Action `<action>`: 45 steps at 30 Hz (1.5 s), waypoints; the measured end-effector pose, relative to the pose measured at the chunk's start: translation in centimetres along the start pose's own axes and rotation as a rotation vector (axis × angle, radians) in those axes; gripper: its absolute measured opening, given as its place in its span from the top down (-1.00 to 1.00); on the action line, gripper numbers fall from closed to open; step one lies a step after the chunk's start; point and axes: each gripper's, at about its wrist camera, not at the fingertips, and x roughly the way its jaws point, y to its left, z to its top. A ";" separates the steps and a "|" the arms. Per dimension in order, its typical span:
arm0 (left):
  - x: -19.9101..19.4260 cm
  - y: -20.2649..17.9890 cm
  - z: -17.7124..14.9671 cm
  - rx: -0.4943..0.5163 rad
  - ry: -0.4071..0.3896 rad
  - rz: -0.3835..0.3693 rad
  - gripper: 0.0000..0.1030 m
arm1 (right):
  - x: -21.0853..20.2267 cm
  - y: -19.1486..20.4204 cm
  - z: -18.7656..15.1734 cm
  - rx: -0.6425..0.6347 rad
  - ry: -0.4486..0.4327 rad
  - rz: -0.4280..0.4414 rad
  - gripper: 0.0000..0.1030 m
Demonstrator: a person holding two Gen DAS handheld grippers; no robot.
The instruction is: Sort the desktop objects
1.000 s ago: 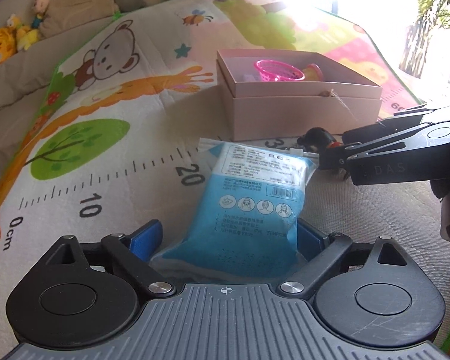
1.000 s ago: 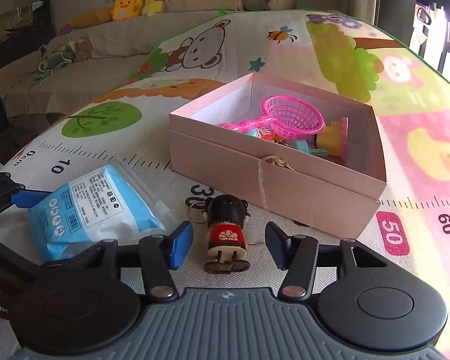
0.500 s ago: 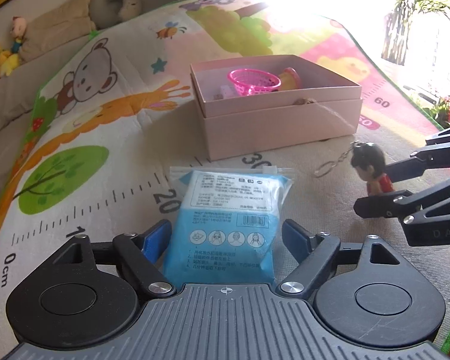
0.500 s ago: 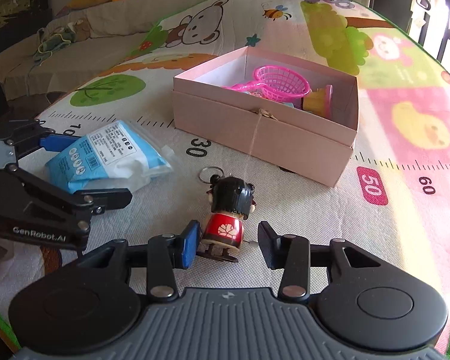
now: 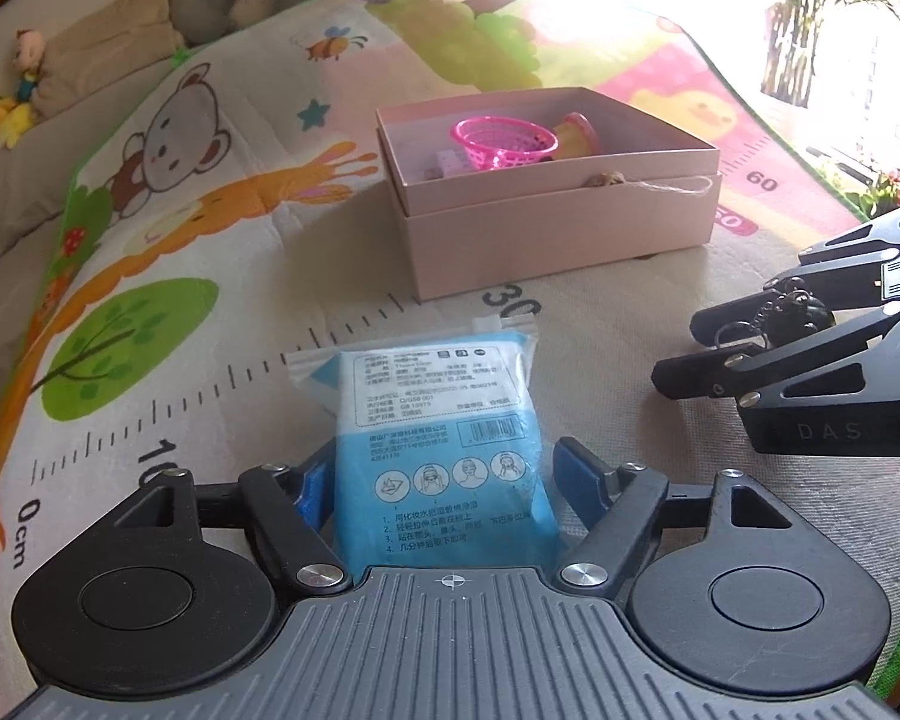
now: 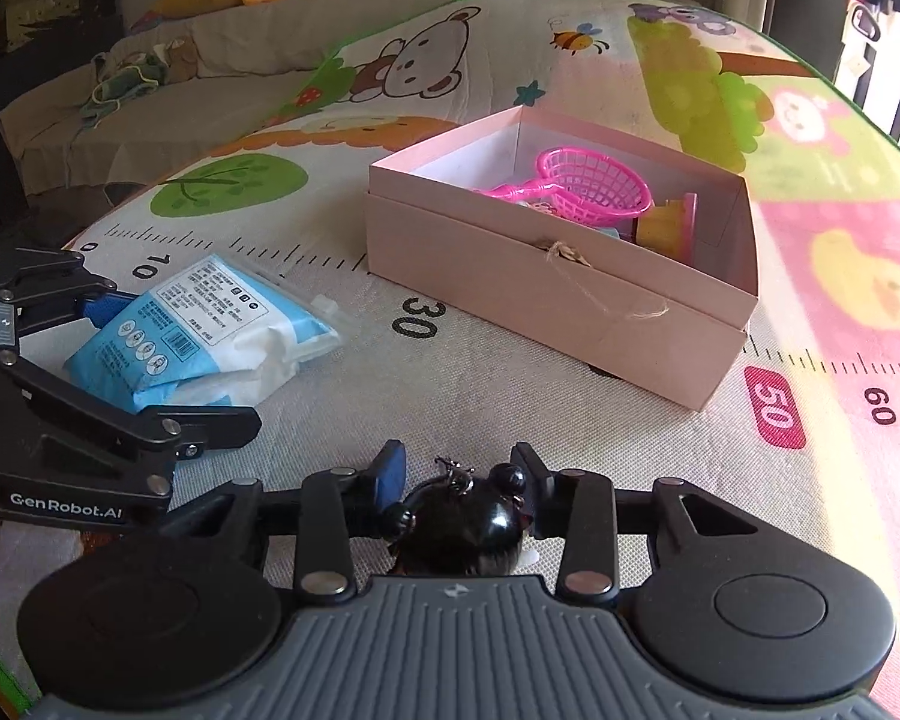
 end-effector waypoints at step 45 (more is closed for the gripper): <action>4.8 2.1 15.1 -0.102 -0.169 -0.031 -0.82 | -7.0 -14.6 6.1 0.221 -0.220 -0.031 0.66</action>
